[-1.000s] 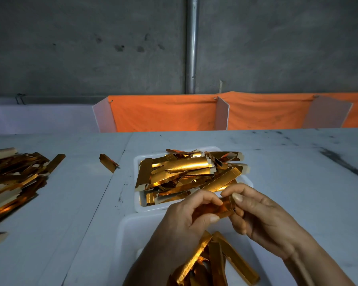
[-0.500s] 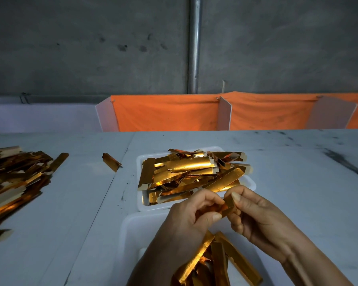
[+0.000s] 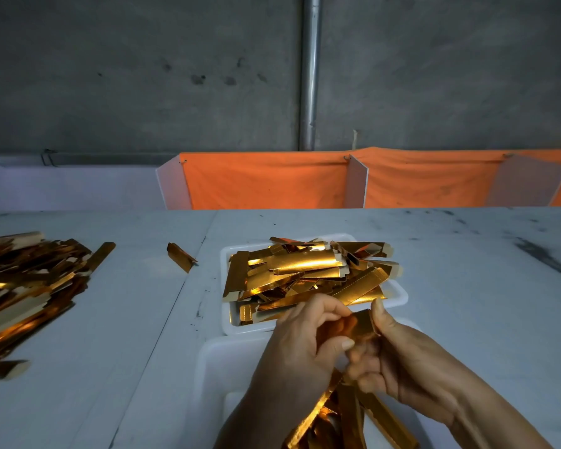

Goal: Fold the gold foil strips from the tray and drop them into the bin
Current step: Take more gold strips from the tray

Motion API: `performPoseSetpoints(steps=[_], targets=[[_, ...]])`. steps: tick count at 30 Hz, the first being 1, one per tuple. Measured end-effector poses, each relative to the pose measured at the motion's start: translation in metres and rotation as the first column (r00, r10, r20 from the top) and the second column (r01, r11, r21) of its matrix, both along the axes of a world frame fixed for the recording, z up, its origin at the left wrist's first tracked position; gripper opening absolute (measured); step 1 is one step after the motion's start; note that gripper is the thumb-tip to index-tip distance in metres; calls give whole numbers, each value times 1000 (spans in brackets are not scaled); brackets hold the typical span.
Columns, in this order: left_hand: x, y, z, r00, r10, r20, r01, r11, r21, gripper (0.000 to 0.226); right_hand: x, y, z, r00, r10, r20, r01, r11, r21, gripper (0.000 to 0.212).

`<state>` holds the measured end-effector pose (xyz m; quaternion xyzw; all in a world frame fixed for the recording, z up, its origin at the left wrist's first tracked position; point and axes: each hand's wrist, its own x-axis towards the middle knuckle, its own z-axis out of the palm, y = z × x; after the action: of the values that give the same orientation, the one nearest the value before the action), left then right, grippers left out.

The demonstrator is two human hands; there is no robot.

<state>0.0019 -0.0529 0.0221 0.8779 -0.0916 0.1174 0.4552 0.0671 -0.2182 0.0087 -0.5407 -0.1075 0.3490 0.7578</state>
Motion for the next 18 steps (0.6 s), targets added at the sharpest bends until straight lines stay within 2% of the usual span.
performPoseSetpoints(steps=[3, 5, 8, 10, 11, 12, 14, 16, 18], targets=[[2, -2, -3, 997, 22, 70, -30, 991, 127, 27, 1, -4, 2, 993, 88, -74, -87, 996, 13, 54], [2, -4, -3, 999, 21, 50, -27, 992, 121, 30, 2, -8, 5, 992, 101, -70, -96, 993, 73, 53], [2, -7, -3, 998, 4, 69, -2, 999, -32, 28, 2, -10, 6, 991, 132, -12, -131, 988, 79, 69], [2, -6, -3, 983, 115, 141, -87, 978, -189, 20, -1, -6, 6, 985, 142, 99, -138, 989, -47, 59], [3, -5, -3, 974, 187, 130, -142, 944, -297, 18, -3, -3, 6, 977, 146, 154, -129, 985, -115, 52], [3, -4, -2, 972, 223, 73, -174, 893, -414, 18, -4, 0, 5, 968, 150, 203, -117, 979, -167, 46], [5, -2, -1, 979, 189, -81, -201, 802, -562, 31, -5, 4, 3, 947, 157, 281, -94, 970, -226, 42], [5, -1, -1, 981, 114, -155, -187, 755, -629, 45, -7, 8, 1, 916, 170, 364, -60, 954, -294, 44], [4, 1, -1, 978, 93, -187, -191, 765, -616, 39, -8, 12, -2, 882, 173, 439, -5, 934, -357, 46]])
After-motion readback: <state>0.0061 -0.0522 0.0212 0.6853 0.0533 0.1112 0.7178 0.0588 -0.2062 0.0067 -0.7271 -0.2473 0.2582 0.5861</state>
